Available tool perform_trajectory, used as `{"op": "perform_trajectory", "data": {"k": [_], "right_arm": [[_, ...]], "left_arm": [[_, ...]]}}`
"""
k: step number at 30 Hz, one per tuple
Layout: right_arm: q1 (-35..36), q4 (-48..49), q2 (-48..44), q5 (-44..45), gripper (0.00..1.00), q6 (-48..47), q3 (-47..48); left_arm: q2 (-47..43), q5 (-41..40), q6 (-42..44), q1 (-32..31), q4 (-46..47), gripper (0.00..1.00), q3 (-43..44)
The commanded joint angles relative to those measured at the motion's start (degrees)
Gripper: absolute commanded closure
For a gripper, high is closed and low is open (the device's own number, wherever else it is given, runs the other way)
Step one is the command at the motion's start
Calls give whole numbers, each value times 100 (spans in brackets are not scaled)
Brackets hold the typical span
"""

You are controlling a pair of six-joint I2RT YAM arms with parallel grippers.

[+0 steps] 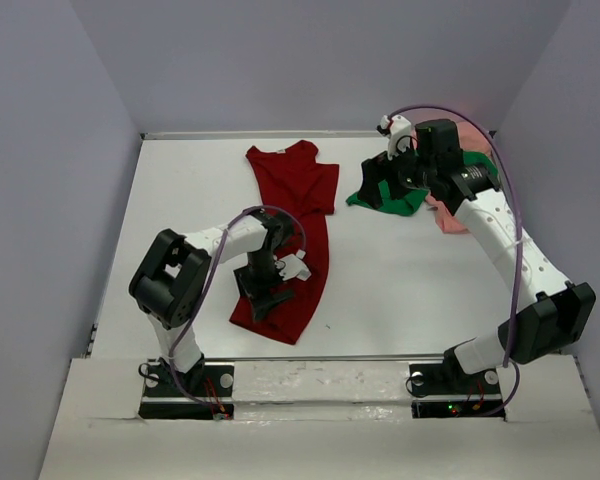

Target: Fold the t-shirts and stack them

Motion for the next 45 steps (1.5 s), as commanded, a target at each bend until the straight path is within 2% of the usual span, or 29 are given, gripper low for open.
{"op": "perform_trajectory", "data": {"k": [1,3,9,10,12,15,18,19,27,30,31,32,34,35,40,45], "right_arm": [[-41,363,73,-119,2,-16,95],[-41,372,91,-154,2,-8,104],[-94,380,4,-145,2,-51,60],[-94,380,-14,-145,2,-43,77],[-94,372,-49,-198,2,-43,113],[-94,354,-93,-216,2,-43,130],[-146,345,-120,-189,2,-60,157],[-147,345,-128,-198,2,-69,165],[-147,319,-93,-242,2,-95,227],[-147,310,-111,-269,2,-95,236],[-199,319,-128,-277,2,-104,245],[-199,310,-163,-295,2,-113,253],[-199,301,-190,-304,2,-113,271],[-199,301,-225,-312,2,-130,280],[-252,214,-269,-339,2,-157,394],[-252,205,-217,-400,2,-157,272]], "left_arm": [[-250,-244,152,19,-103,2,-109],[-285,-236,135,19,-138,2,-31],[-277,-201,3,10,-86,26,58],[-225,-209,-23,10,-7,33,6],[-154,-201,-50,10,107,35,-118],[-93,-209,-41,1,230,28,-267],[4,-130,3,1,301,12,-408],[48,-122,11,-7,353,2,-434],[224,37,29,-51,555,1,-443],[268,45,3,-51,652,15,-505],[294,37,-6,-60,696,23,-505],[312,28,-41,-60,714,39,-522],[347,19,-59,-52,819,55,-540],[356,2,-85,-60,854,69,-566],[470,-69,-147,-60,1065,100,-645],[392,-121,-225,-60,1022,100,-435]]}}
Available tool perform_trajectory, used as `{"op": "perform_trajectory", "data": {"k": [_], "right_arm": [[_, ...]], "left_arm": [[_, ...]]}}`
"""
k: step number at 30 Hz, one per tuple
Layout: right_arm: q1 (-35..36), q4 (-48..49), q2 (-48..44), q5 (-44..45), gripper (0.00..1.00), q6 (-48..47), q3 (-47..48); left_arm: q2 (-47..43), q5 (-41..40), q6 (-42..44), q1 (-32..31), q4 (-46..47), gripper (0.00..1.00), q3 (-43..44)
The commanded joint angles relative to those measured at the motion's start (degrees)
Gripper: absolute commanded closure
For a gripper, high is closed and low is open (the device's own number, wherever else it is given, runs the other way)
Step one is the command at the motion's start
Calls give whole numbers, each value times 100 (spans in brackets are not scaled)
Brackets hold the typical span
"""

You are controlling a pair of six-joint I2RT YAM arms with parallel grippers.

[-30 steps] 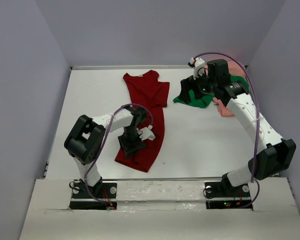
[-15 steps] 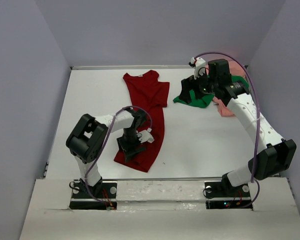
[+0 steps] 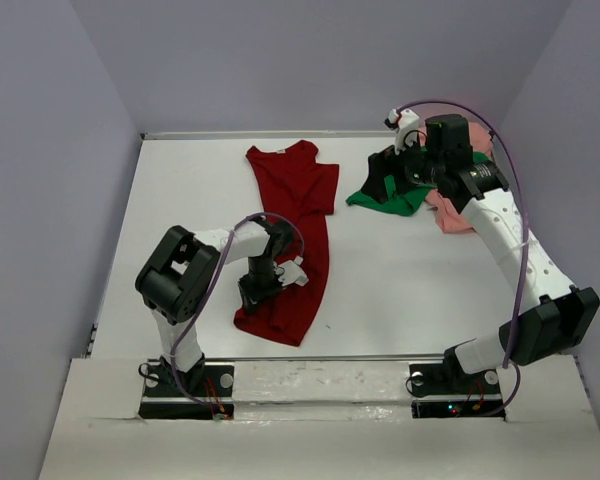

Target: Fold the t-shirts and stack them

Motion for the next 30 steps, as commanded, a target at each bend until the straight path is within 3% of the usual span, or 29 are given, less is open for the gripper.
{"op": "perform_trajectory", "data": {"k": [1,7,16,22,25,30], "right_arm": [[-34,126,-149,-131,2,-69,120],[-34,152,-114,-210,2,-43,-55],[-34,240,71,-413,2,53,-223],[-34,266,71,-430,2,27,-267],[-34,275,89,-448,2,53,-197],[-34,275,150,-474,2,97,-144]], "left_arm": [[92,49,-49,-47,362,95,46],[-356,-92,-180,-47,-121,78,827],[-875,-461,-374,-47,-1087,78,1927],[-1235,-821,-471,-47,-1124,78,1875],[-1254,-392,-331,-117,-1124,78,1822],[-973,336,-164,-705,-1124,79,2480]]}}
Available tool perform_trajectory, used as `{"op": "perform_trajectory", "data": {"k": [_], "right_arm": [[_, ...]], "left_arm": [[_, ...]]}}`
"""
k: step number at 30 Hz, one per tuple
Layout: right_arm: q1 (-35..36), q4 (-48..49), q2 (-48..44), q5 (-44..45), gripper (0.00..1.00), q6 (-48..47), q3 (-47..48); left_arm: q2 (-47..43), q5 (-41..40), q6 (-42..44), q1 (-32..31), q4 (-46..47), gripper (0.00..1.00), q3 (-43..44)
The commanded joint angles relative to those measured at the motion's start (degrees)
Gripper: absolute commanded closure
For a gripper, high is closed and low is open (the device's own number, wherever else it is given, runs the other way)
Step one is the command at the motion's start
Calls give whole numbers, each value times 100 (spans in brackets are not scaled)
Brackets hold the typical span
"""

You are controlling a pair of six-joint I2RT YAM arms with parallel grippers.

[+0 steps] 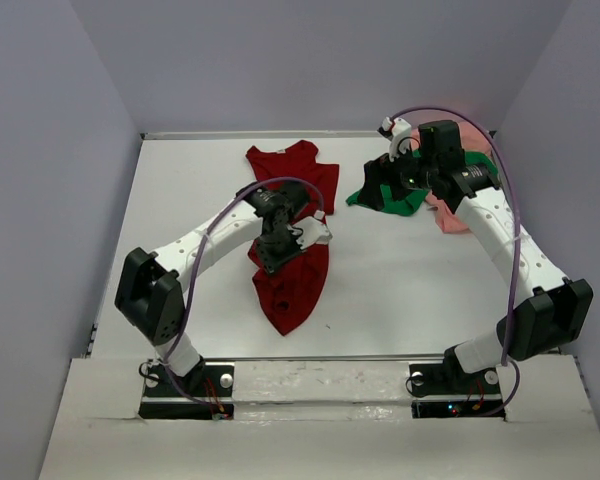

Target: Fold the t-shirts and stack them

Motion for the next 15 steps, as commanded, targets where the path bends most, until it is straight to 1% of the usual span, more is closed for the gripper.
{"op": "perform_trajectory", "data": {"k": [1,3,5,6,8,9,10,12,13,15], "right_arm": [[-31,269,-3,-131,2,73,108],[-31,243,-3,-122,3,73,99],[-31,234,-73,-87,2,47,90],[-31,234,-73,-78,2,47,81],[-31,234,-143,-87,2,21,20],[-31,225,-152,-96,2,21,11],[-31,225,-187,-96,2,12,11],[-31,207,-222,-96,2,12,2],[-31,216,-240,-105,2,3,20],[-31,216,-284,-131,2,-6,46]], "left_arm": [[194,784,243,-551,-271,79,660],[466,986,296,-901,-271,79,862],[747,1241,357,-1235,-263,78,864],[749,1338,393,-1237,-263,78,837],[1056,1462,463,-1526,-254,74,793],[1257,1697,568,-1580,-254,71,784],[1346,1865,630,-1650,-254,53,776],[1548,2190,744,-1677,-245,10,732],[1741,2226,805,-1703,-236,1,723],[2031,2201,806,-1703,-228,1,801]]}}
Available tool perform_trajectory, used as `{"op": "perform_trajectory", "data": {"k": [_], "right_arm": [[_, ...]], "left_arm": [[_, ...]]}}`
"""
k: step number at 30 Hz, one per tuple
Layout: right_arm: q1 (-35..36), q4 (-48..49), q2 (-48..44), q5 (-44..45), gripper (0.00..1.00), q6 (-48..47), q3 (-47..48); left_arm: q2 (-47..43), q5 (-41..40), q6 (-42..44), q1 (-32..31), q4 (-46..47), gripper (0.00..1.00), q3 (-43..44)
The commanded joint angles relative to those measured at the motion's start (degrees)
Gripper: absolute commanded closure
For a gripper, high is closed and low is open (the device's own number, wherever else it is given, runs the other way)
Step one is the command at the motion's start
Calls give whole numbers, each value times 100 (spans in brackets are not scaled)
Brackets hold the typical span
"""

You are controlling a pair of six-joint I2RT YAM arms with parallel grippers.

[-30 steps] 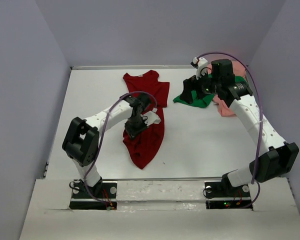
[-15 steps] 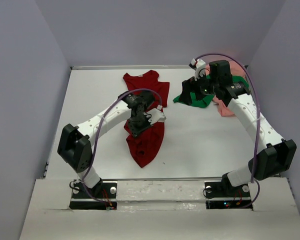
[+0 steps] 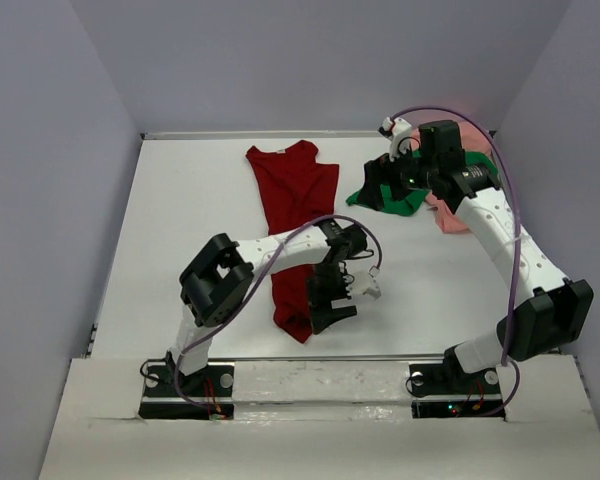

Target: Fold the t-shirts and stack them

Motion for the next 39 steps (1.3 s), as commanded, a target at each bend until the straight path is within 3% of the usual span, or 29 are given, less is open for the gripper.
{"op": "perform_trajectory", "data": {"k": [1,5,11,14,20,23,28,39], "right_arm": [[-31,216,-299,-111,2,-45,46],[-31,233,-221,-462,2,60,-85],[-31,461,158,-1148,3,341,-409],[-31,699,254,-1437,3,473,-595],[460,156,1131,-2132,4,360,-465],[750,-469,1563,-2589,5,175,-130],[1050,-724,2020,-2897,5,113,-6],[1682,-716,2373,-3363,4,8,-603]], "left_arm": [[207,408,220,50,-169,1,46],[-134,119,-174,269,271,1,185],[-1285,-233,-930,1455,824,1,626],[-1988,-909,-1256,1824,1168,1,345],[-2578,-577,-1115,2203,966,1,-648],[-2613,-577,-1169,2352,983,1,-965],[-2543,495,-651,3055,922,1,-1237],[-795,1347,948,3372,-43,6,-1342]]}}
